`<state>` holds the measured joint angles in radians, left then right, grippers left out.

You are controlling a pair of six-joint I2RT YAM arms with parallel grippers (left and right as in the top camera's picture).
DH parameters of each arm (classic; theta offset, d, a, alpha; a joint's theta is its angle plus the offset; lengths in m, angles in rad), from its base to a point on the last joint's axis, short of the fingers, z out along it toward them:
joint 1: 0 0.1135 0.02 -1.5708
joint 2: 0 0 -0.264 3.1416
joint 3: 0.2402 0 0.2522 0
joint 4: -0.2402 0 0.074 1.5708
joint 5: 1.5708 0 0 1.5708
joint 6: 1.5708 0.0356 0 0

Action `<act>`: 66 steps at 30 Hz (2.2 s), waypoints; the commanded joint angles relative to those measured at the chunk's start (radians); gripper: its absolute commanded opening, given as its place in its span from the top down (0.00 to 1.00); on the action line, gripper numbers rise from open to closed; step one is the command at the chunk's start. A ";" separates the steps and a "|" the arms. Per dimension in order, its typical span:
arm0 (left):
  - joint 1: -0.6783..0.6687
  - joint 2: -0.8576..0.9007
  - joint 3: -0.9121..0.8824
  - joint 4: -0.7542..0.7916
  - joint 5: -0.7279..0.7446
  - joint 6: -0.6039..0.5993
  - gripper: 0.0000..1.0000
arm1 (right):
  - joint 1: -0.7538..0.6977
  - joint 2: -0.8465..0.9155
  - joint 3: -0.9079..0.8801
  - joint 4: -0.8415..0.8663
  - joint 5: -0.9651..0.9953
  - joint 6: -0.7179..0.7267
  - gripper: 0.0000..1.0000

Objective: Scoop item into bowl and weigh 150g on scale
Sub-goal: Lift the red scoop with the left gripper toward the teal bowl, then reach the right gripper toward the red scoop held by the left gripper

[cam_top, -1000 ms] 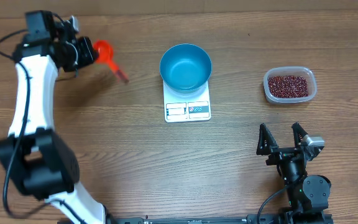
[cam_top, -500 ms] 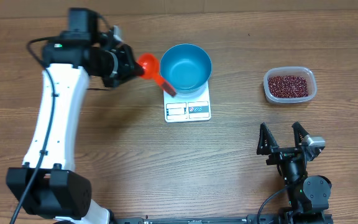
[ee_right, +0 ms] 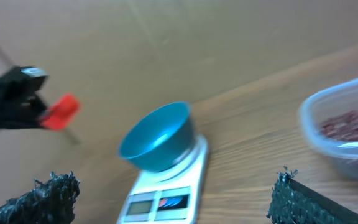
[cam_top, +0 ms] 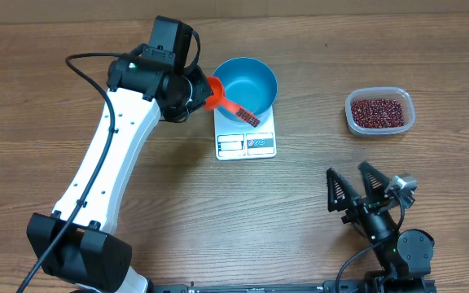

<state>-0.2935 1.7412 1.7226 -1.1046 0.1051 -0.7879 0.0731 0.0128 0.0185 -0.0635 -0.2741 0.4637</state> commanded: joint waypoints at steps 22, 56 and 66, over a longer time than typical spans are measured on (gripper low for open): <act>-0.020 0.012 -0.006 0.044 -0.053 -0.035 0.96 | 0.004 0.743 0.771 -0.456 -0.383 0.105 0.00; -0.201 0.019 -0.006 -0.048 0.076 -0.294 0.96 | 0.238 1.126 0.803 -0.057 -0.370 0.402 0.60; -0.245 0.019 -0.006 -0.048 0.080 -0.294 0.96 | 0.240 1.129 0.802 -0.050 -0.369 0.401 0.71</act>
<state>-0.5301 1.7527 1.7206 -1.1526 0.1730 -1.0683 0.3084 1.1381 0.7986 -0.1211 -0.6552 0.8635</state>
